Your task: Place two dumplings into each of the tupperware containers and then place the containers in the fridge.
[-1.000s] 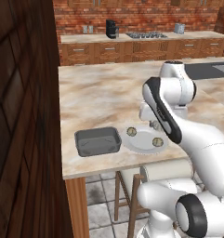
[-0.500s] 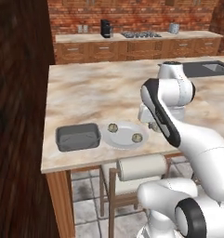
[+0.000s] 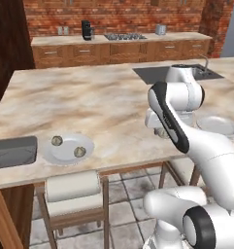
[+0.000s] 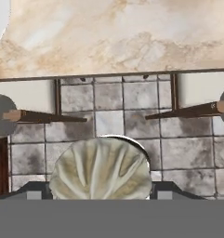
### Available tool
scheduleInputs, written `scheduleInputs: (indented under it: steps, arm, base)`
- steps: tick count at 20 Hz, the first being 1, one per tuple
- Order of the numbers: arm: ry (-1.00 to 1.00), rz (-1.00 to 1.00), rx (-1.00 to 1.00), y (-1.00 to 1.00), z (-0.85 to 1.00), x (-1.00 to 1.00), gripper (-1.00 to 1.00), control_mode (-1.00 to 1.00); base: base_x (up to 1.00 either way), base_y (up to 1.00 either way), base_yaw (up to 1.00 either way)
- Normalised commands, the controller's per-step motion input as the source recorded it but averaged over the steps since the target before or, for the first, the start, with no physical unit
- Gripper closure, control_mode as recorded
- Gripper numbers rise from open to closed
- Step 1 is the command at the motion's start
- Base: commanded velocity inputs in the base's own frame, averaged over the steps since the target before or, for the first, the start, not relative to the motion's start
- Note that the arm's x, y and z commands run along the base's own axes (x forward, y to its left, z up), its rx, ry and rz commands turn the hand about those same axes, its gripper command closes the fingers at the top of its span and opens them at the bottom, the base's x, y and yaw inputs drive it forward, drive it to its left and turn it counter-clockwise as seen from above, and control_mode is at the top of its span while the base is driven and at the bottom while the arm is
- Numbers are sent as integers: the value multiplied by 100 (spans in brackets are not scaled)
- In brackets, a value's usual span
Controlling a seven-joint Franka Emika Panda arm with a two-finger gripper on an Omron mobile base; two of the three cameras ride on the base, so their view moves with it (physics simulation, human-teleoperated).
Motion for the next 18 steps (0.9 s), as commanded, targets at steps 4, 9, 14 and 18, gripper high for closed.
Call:
scheduleInputs:
  steps: [4, 9, 14, 18]
  arm:
    - [0, 0, 0, 0, 0, 0, 100, 100]
    - [0, 0, 0, 0, 0, 0, 100, 100]
    - [0, 0, 0, 0, 0, 0, 100, 100]
    - [0, 0, 0, 0, 0, 0, 100, 100]
  base:
    - [-92, -100, 0]
    - [-50, -100, 0]
    - [32, -100, 0]
    - [64, -100, 0]
